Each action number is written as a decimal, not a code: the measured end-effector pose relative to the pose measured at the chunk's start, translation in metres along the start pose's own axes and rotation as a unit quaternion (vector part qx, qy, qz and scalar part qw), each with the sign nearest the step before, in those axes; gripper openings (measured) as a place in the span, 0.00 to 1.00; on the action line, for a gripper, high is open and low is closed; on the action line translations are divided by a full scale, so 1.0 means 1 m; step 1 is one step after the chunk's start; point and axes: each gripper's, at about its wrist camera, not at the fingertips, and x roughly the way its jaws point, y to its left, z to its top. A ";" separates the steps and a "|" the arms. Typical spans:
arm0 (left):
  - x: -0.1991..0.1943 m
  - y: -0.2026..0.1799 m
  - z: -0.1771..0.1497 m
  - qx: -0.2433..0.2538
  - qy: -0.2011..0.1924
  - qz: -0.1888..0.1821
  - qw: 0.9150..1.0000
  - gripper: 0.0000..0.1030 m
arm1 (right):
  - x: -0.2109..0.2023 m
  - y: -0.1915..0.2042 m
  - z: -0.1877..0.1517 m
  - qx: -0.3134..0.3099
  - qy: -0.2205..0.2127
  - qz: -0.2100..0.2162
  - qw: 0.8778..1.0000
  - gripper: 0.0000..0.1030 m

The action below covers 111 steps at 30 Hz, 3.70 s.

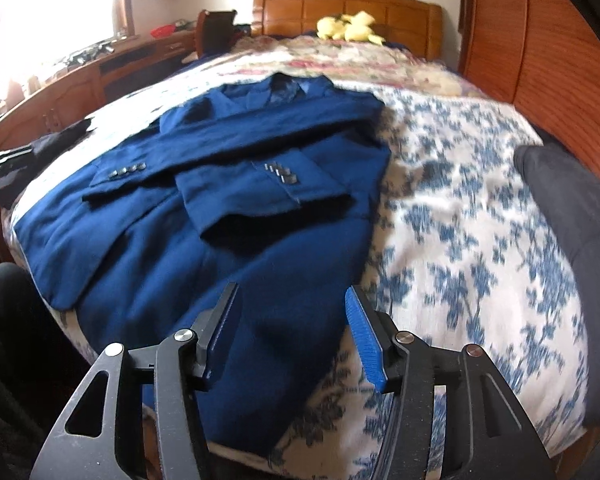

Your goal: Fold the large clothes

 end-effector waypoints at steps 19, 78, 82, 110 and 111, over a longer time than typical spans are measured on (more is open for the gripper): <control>0.016 0.040 -0.062 -0.040 0.052 0.011 0.998 0.52 | -0.001 0.009 -0.022 0.030 0.033 0.029 0.999 0.53; -0.181 0.003 0.131 0.019 -0.200 -0.033 0.979 0.01 | -0.178 0.000 0.102 0.040 -0.211 0.079 0.973 0.00; -0.216 -0.003 0.150 0.033 -0.231 -0.037 0.972 0.01 | -0.219 0.017 0.118 0.010 -0.242 0.081 0.967 0.00; 0.011 0.057 0.207 0.001 -0.132 0.027 0.991 0.02 | -0.066 -0.018 0.201 -0.040 -0.192 -0.034 0.980 0.00; 0.022 0.059 0.208 0.000 -0.126 0.023 0.992 0.02 | -0.054 -0.023 0.206 -0.041 -0.192 -0.042 0.980 0.00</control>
